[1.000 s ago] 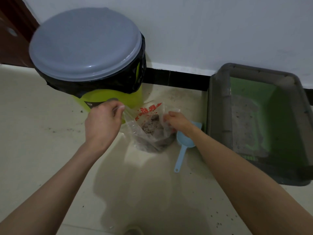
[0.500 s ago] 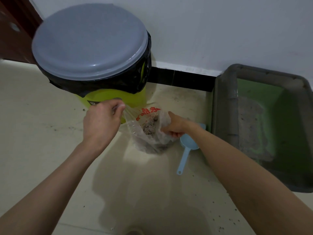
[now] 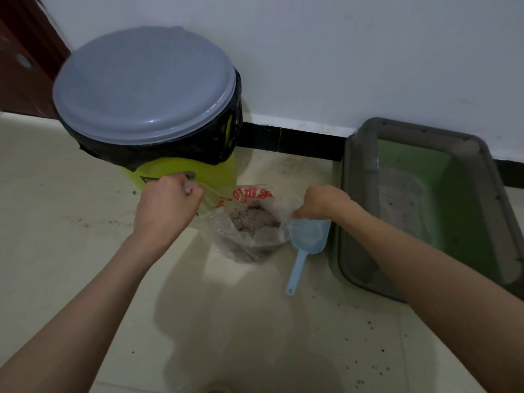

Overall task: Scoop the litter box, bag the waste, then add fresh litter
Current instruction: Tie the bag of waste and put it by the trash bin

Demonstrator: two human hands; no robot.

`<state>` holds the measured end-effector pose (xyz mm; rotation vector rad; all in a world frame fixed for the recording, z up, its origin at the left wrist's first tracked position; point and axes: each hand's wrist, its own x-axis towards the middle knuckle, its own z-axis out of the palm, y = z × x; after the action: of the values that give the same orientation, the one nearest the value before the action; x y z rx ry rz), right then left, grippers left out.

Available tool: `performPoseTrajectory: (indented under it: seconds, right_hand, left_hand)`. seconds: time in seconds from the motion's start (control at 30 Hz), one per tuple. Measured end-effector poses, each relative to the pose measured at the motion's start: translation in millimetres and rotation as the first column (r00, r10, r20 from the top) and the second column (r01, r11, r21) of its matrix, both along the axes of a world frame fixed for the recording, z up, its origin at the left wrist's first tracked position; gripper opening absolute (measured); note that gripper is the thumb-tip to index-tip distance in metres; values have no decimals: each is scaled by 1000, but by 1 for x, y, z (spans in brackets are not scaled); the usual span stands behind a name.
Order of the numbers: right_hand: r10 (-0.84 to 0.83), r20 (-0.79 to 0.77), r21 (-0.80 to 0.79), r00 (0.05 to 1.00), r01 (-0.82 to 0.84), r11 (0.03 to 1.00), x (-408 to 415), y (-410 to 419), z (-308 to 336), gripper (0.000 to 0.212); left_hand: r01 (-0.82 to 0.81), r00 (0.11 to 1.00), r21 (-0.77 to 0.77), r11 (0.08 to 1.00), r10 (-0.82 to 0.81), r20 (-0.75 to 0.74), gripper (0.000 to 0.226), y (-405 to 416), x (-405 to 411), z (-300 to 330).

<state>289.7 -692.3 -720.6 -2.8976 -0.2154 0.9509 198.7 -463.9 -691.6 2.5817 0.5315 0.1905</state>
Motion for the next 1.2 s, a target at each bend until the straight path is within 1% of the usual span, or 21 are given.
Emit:
performPoseTrajectory:
  seconds: [0.03, 0.07, 0.1, 0.13, 0.2, 0.23, 0.3, 0.37, 0.4, 0.43, 0.47, 0.5, 0.57, 0.6, 0.63, 0.73, 0.77, 0.87, 0.93, 1.07, 1.2]
  right_hand:
    - [-69, -50, 128, 996, 75, 989, 2, -3, 6, 34]
    - [-165, -112, 286, 980, 191, 939, 3, -6, 13, 32]
    - [-274, -176, 453, 946, 325, 830, 3, -8, 21, 29]
    - [-366, -229, 594, 902, 427, 681, 4, -11, 27, 27]
    - [-483, -271, 795, 832, 477, 375, 5, -14, 39, 25]
    - [-501, -270, 857, 823, 442, 266, 4, -14, 46, 21]
    - [-463, -258, 924, 848, 356, 138, -4, -9, 57, 26]
    - [-373, -299, 939, 878, 341, 50, -13, -1, 64, 28]
    - [-323, -325, 938, 889, 347, 13, -19, 4, 64, 20]
    - [-283, -354, 932, 891, 363, -23, -25, 8, 65, 16]
    - [-266, -367, 929, 891, 368, -51, -29, 12, 64, 19]
    - [-253, -384, 923, 888, 377, -81, -33, 15, 65, 25]
    - [-252, -392, 920, 885, 380, -96, -36, 16, 62, 40]
    - [-248, -371, 928, 895, 367, -65, -36, 14, 58, 49]
    - [-237, -327, 941, 915, 338, 5, -37, 12, 55, 58]
    - [-158, -109, 922, 981, 160, 354, -36, 8, 42, 88]
    - [-133, -70, 902, 989, 120, 416, -37, 9, 38, 95]
    - [-112, -38, 869, 993, 88, 487, -42, 16, 24, 102]
    - [-93, -79, 858, 992, 116, 501, -48, 23, 18, 94]
    - [-47, -133, 829, 990, 137, 542, -49, 45, 3, 67]
    - [-46, -246, 874, 968, 242, 421, -42, 55, -2, 7]
  left_hand:
    - [-23, 999, -87, 996, 21, -25, 31, -1, 2, 3]
    - [-53, 998, -180, 982, 45, -44, 32, -1, 4, 6]
    - [-83, 996, -271, 959, 71, -55, 35, -1, 6, 9]
    - [-100, 995, -368, 925, 85, -58, 38, 0, 6, 10]
    - [-87, 996, -584, 807, 88, -26, 40, -1, 5, 11]
    - [-64, 995, -677, 733, 96, 11, 39, -2, 4, 12]
    - [5, 986, -771, 637, 127, 111, 38, -5, 1, 14]
    - [74, 971, -783, 618, 135, 199, 27, -12, -2, 17]
    - [104, 967, -799, 592, 126, 220, 19, -16, -3, 17]
    - [133, 967, -831, 540, 112, 228, 14, -21, -4, 19]
    - [164, 967, -864, 477, 96, 237, 9, -25, -6, 18]
    - [203, 962, -872, 445, 74, 262, 6, -28, -8, 17]
    - [266, 955, -838, 477, -10, 298, 23, -30, -12, 12]
    - [281, 954, -824, 492, -53, 293, 33, -31, -13, 10]
    - [284, 956, -816, 504, -78, 284, 38, -31, -14, 7]
    - [265, 961, -823, 503, -65, 269, 37, -30, -7, 0]
    - [263, 961, -814, 518, -64, 269, 38, -30, -3, -1]
    - [298, 952, -743, 599, -124, 281, 35, -34, 8, -2]
    - [364, 928, -676, 641, -186, 323, 28, -37, 15, 0]
    - [480, 872, -559, 677, -300, 386, 15, -48, 30, 11]
    - [469, 879, -555, 687, -307, 364, 17, -52, 40, 13]
